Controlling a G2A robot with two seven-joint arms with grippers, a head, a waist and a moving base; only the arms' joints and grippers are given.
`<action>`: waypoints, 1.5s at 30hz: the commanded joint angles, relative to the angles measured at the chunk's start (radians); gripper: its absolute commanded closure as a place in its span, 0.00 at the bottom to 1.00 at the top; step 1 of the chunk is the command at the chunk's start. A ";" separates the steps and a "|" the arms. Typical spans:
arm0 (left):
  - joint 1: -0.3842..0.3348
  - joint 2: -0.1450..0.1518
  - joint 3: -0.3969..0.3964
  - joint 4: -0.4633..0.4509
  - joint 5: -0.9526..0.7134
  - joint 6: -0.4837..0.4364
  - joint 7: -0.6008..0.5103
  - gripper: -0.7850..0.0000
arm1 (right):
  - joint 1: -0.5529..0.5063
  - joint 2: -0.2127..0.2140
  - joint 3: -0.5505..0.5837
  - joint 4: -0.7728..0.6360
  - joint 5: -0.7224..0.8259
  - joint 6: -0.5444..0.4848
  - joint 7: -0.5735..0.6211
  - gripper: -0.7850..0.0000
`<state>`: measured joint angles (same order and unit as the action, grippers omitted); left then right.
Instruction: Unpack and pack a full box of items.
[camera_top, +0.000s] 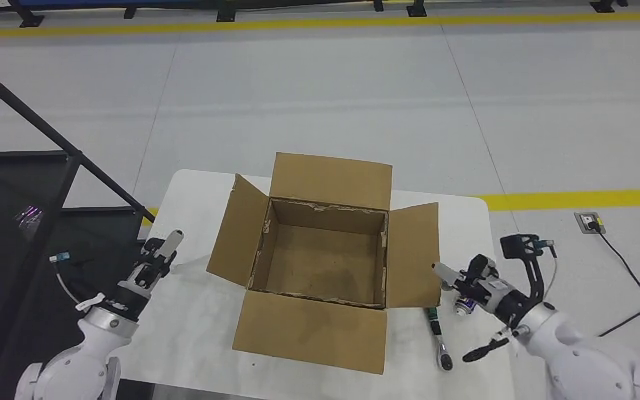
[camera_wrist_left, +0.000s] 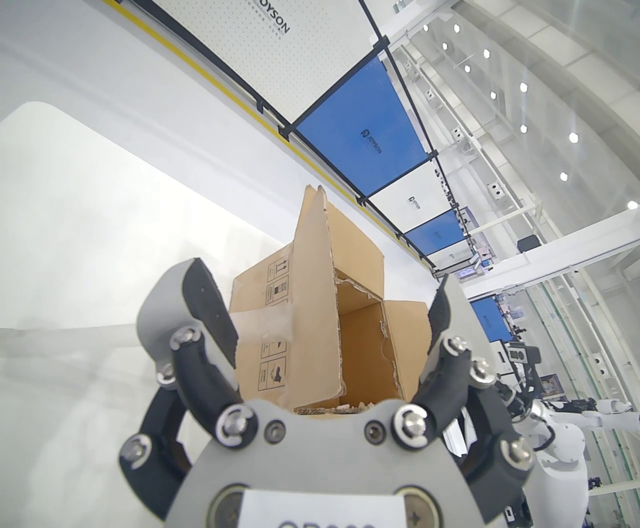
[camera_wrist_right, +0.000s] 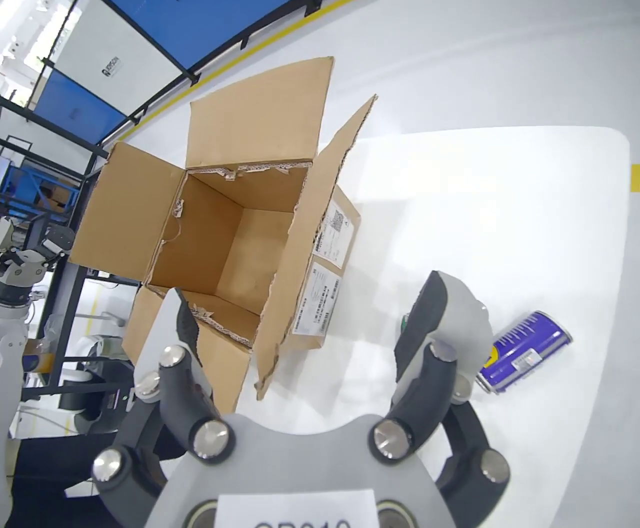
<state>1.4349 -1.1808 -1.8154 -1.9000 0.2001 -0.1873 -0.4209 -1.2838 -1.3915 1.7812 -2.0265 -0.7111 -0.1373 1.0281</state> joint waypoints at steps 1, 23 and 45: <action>0.005 0.000 0.003 -0.002 0.001 -0.001 0.004 0.00 | 0.077 0.004 -0.033 0.077 0.010 0.014 0.045 0.00; 0.045 0.002 -0.020 -0.021 -0.054 -0.020 0.066 0.00 | 0.334 0.046 -0.192 0.397 0.073 -0.009 0.116 0.00; 0.039 0.009 -0.006 -0.005 -0.075 -0.036 0.048 0.00 | 0.011 0.103 -0.054 0.033 -0.016 -0.085 0.048 0.00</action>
<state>1.4763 -1.1725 -1.8238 -1.9066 0.1250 -0.2232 -0.3711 -1.2443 -1.2909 1.7169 -1.9727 -0.7156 -0.2184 1.0751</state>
